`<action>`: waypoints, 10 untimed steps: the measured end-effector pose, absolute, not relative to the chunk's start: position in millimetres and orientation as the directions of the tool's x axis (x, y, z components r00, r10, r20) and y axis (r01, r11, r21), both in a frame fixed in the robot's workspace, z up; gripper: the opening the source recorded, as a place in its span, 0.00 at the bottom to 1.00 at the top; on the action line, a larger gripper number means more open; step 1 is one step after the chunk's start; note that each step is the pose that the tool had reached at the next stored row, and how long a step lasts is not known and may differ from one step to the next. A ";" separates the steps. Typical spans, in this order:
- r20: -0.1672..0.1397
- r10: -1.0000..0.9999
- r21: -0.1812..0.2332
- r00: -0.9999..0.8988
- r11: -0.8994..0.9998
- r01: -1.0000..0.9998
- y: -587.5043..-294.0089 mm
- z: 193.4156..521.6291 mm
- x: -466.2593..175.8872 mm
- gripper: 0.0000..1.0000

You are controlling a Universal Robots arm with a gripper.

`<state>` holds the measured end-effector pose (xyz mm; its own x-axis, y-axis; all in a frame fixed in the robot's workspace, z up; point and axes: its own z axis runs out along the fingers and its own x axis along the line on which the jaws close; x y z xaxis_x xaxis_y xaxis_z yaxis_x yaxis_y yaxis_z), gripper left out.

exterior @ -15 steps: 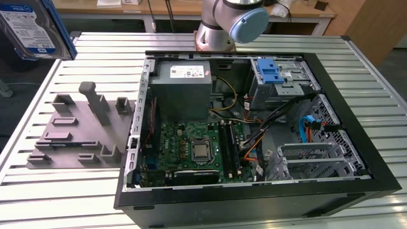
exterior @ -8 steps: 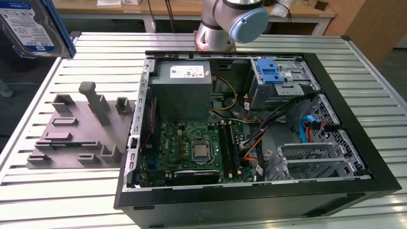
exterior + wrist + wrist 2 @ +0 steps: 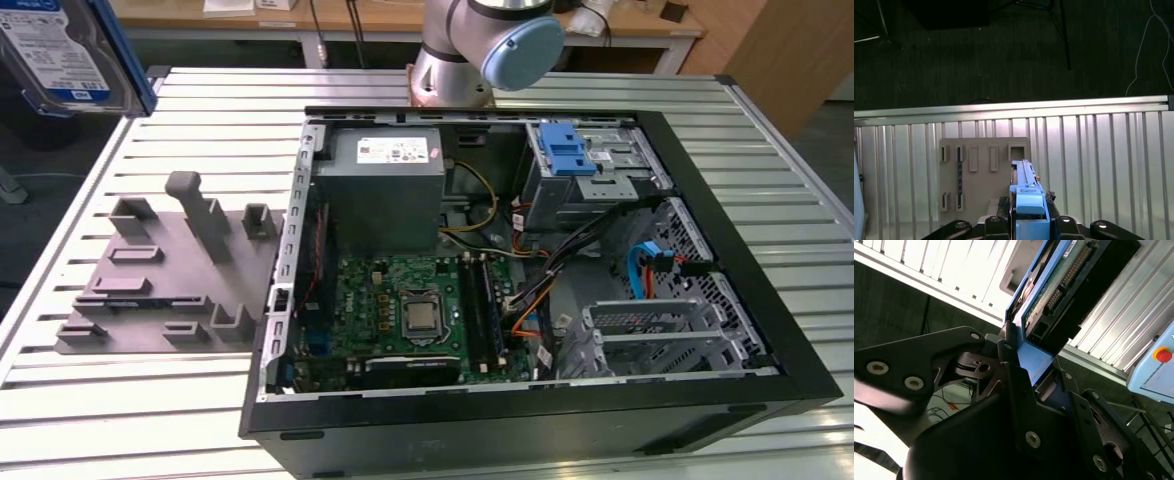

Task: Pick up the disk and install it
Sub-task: 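Pick up the disk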

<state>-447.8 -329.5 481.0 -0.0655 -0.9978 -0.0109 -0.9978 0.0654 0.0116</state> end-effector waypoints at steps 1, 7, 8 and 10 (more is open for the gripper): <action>-0.011 -0.998 0.012 -0.066 0.065 -0.998 -329.5 482.0 -447.8 0.36; -0.011 -0.998 0.012 -0.066 0.065 -0.998 -329.5 488.7 -447.8 0.36; -0.011 -0.998 0.012 -0.066 0.065 -0.998 -329.5 490.2 -447.8 0.36; -0.011 -0.998 0.012 -0.066 0.065 -0.998 -329.5 493.0 -447.8 0.36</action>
